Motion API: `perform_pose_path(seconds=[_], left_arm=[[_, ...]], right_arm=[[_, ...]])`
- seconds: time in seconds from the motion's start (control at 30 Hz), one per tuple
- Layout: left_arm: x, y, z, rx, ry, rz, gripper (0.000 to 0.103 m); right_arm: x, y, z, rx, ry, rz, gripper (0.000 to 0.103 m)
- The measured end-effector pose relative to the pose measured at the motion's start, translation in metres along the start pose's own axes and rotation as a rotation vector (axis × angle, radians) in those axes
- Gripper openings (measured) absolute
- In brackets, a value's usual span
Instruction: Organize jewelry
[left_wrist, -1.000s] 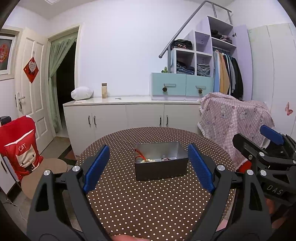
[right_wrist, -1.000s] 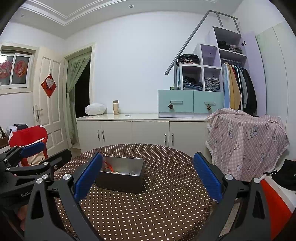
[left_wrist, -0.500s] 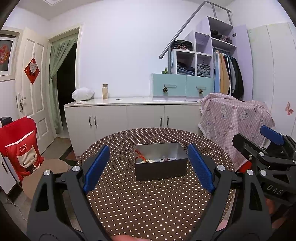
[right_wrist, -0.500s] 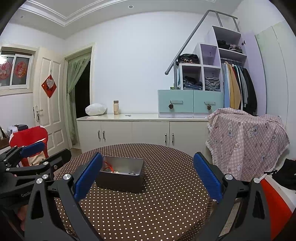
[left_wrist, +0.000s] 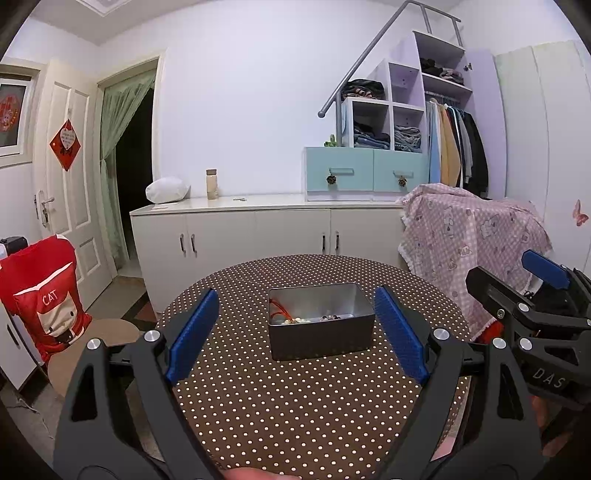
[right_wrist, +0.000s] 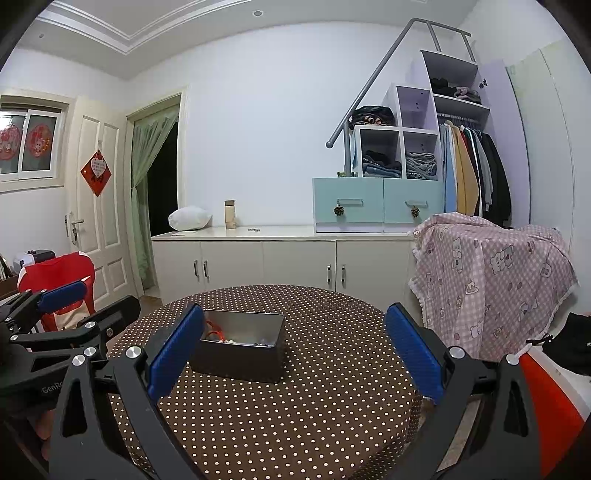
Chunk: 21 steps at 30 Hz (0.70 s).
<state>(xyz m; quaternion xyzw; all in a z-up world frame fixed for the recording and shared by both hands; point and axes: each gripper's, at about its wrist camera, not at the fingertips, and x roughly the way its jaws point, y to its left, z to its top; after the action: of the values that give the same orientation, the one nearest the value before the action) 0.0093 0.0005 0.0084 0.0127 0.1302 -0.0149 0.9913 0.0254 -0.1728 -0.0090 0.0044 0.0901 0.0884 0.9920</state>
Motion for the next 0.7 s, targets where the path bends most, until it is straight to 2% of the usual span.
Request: perform_pose_path(seconds=[0.7], left_arm=[[0.0033, -0.0058, -0.0010, 0.001, 0.008, -0.006, 0.085]], right_arm=[[-0.0039, 0.0006, -0.0032, 0.003, -0.002, -0.014, 0.095]])
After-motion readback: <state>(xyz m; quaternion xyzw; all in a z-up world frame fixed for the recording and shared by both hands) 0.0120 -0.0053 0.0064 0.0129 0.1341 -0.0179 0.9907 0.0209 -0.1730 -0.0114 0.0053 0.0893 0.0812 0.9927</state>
